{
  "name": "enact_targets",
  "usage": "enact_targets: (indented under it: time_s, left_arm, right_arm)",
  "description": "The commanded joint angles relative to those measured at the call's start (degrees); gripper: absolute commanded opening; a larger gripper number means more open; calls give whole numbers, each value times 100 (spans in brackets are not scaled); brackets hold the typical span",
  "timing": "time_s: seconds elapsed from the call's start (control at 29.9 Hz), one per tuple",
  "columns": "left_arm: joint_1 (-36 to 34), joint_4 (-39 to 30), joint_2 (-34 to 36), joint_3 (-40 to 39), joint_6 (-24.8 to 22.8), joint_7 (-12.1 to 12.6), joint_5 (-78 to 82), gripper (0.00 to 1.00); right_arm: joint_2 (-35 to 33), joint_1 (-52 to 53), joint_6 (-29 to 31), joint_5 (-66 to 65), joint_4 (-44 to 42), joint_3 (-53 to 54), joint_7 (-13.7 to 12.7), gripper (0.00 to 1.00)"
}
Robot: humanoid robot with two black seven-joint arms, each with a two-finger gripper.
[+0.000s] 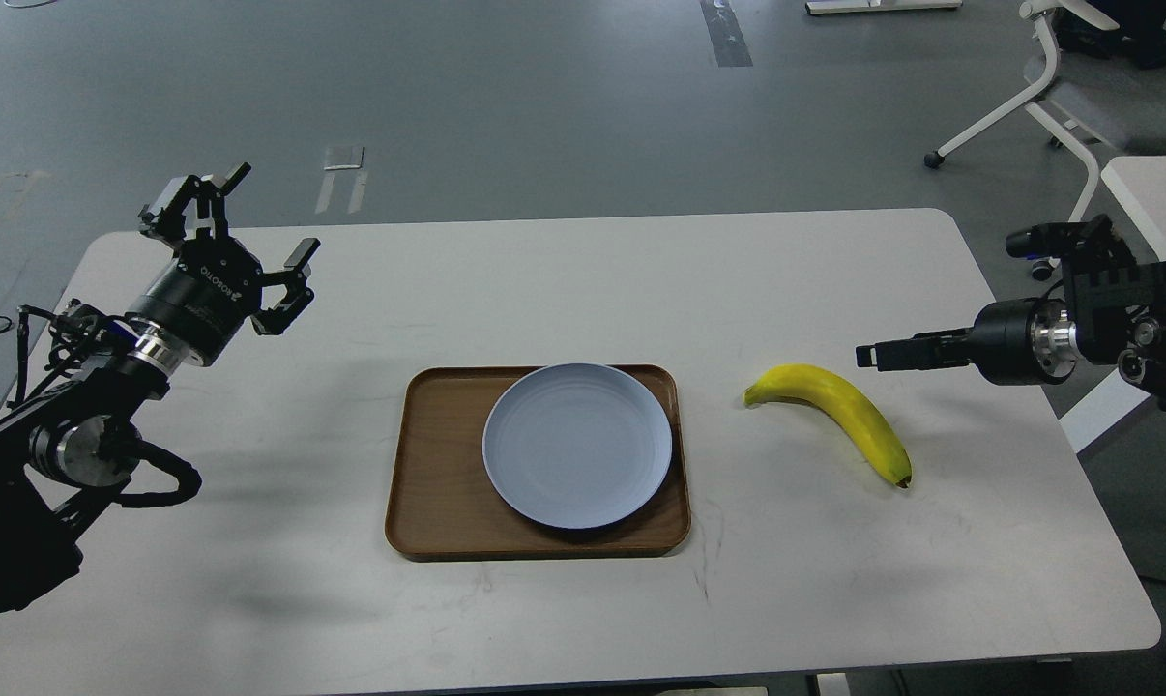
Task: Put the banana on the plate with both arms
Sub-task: 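Reach the right gripper down and grasp the yellow banana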
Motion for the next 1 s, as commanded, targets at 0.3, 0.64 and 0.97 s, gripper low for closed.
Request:
enact_targets:
  time_s: [0.3, 0.64, 0.97]
  left_arm:
    - [0, 19, -66, 1, 1, 0, 0, 100]
    - [8, 28, -39, 1, 1, 0, 0, 100]
    - [8, 19, -57, 1, 1, 0, 0, 100]
  right_arm:
    - [860, -23, -8, 0, -558, -674, 0, 98]
    - [965, -85, -16, 8, -576, -903, 0, 70]
    - [939, -85, -16, 35, -445, -912, 0, 0]
